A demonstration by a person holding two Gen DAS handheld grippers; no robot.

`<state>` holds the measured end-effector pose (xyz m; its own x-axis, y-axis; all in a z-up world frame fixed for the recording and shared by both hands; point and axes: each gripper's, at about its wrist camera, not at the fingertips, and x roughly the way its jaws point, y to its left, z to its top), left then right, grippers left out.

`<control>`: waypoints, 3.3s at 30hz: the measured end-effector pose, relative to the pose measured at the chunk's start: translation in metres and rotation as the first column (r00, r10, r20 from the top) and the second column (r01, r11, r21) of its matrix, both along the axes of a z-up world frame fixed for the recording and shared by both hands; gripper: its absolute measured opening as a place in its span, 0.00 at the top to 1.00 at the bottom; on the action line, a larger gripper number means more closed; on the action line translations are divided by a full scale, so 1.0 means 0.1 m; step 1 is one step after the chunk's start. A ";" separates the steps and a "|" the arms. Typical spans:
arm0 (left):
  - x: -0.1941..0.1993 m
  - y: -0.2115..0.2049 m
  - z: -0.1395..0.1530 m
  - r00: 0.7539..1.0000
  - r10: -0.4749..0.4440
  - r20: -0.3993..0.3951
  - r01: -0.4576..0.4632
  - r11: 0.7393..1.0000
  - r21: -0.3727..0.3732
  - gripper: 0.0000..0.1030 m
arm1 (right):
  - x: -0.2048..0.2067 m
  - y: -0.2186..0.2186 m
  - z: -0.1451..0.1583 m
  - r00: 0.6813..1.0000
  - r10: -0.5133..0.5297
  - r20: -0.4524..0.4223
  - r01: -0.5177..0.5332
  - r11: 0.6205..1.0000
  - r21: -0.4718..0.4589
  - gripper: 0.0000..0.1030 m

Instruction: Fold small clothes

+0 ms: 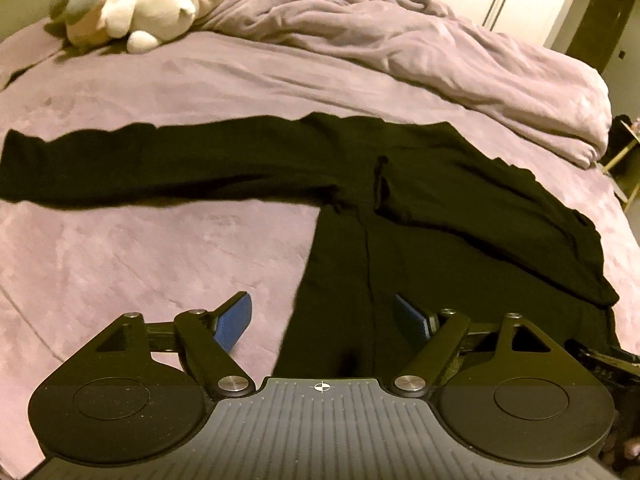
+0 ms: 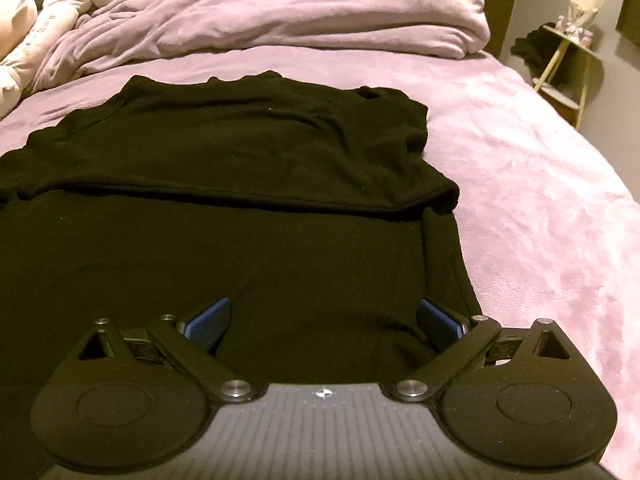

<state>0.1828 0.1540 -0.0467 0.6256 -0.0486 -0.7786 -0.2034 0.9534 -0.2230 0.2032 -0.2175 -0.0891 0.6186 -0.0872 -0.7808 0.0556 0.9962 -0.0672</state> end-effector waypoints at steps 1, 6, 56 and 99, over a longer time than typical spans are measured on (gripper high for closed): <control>0.00 0.00 -0.01 1.000 -0.002 -0.001 0.002 1.000 -0.005 0.19 | -0.01 0.02 0.00 1.000 -0.001 0.008 0.001 1.000 -0.011 0.04; 0.02 0.10 -0.09 1.000 0.012 -0.009 -0.013 0.997 -0.075 0.19 | -0.08 0.10 -0.02 0.998 0.010 0.054 -0.006 0.998 -0.065 0.04; 0.71 0.14 0.69 0.884 -0.127 0.450 0.226 0.958 -0.174 0.86 | -0.47 0.07 0.45 0.980 0.022 0.198 -0.078 0.958 0.278 0.34; 0.62 -0.08 -0.29 0.991 -0.072 0.111 0.075 0.997 -0.026 0.59 | 0.65 -0.18 0.50 0.938 -0.104 0.331 -0.079 0.865 0.496 0.96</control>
<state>0.2451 0.1457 -0.0756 0.7009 -0.1199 -0.7031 -0.1059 0.9573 -0.2688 0.2686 -0.2354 -0.0395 0.8510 0.2432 -0.4654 -0.0035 0.8889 0.4581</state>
